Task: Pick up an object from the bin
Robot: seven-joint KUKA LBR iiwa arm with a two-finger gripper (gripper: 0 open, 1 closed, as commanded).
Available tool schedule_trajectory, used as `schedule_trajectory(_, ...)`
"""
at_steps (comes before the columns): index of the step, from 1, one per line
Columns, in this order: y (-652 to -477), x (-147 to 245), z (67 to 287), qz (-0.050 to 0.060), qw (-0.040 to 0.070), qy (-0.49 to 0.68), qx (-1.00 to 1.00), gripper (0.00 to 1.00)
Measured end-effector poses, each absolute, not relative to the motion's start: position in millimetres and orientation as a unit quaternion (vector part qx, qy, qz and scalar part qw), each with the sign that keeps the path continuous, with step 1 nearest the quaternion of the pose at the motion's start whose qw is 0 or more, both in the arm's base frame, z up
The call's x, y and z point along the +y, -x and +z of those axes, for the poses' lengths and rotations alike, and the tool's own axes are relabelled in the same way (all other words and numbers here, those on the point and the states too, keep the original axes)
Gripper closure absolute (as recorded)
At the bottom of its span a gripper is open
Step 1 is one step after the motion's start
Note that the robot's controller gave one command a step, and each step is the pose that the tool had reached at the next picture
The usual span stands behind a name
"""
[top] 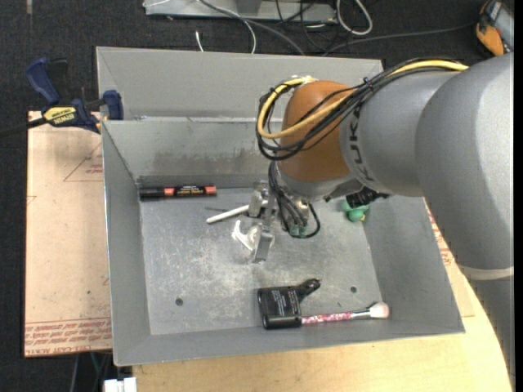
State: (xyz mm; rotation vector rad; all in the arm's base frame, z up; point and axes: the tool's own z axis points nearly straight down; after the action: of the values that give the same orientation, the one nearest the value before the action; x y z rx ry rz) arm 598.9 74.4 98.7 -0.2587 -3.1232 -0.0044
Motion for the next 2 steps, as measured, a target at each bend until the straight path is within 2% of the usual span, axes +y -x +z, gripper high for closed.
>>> schedule_trajectory(1,-617.3,52,71,-0.002,-0.01,0.052,-0.999,0.0)
schedule_trajectory(2,-603.8,51,74,-0.004,-0.005,0.108,-0.994,1.0)
